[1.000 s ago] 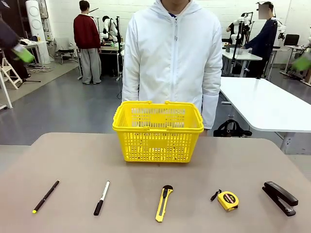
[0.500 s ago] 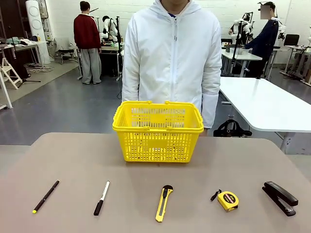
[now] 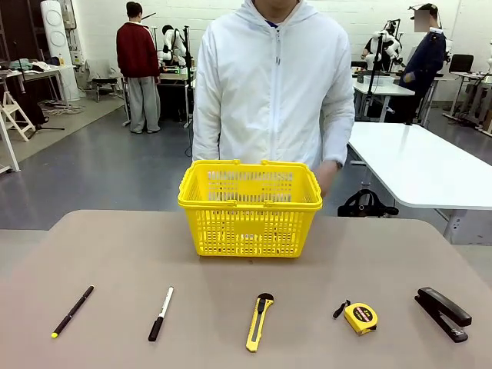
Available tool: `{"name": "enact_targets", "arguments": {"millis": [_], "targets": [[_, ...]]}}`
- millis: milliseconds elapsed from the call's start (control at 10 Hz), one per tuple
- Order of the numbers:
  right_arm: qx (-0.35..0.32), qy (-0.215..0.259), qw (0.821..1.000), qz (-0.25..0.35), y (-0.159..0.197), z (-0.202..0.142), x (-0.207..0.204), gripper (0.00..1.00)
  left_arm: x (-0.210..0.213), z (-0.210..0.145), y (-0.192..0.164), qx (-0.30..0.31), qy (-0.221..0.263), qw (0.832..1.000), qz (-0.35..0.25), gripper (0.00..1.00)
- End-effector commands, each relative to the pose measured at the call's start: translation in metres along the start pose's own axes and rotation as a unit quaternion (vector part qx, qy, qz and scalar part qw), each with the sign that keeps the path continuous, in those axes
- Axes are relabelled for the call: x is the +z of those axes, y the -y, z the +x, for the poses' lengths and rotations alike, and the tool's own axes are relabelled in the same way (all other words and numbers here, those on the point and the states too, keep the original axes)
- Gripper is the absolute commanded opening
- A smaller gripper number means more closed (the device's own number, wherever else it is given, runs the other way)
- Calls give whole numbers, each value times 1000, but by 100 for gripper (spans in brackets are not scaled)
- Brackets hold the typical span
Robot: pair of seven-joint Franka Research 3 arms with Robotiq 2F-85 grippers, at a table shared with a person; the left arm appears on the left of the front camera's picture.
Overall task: Place the items the person wants into the basket.
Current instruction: Pick up the item the person points to and place it in the Market Basket.
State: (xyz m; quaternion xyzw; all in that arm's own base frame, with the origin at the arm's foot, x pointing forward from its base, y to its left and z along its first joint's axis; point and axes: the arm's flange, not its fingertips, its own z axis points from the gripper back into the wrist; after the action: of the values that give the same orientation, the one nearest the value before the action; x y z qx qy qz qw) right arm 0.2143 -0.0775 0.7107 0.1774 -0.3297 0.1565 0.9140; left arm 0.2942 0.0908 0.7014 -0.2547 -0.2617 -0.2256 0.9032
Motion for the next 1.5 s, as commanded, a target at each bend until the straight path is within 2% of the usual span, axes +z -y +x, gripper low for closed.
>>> {"name": "enact_targets", "arguments": {"millis": [0, 1400], "targets": [[11, -2, 1000, 6, -4, 1, 1, 100, 2, 0, 1, -7, 1, 1000, -3, 100], [4, -1, 1000, -4, -4, 1, 1, 100, 2, 0, 1, -7, 1, 1000, -3, 100]]}}
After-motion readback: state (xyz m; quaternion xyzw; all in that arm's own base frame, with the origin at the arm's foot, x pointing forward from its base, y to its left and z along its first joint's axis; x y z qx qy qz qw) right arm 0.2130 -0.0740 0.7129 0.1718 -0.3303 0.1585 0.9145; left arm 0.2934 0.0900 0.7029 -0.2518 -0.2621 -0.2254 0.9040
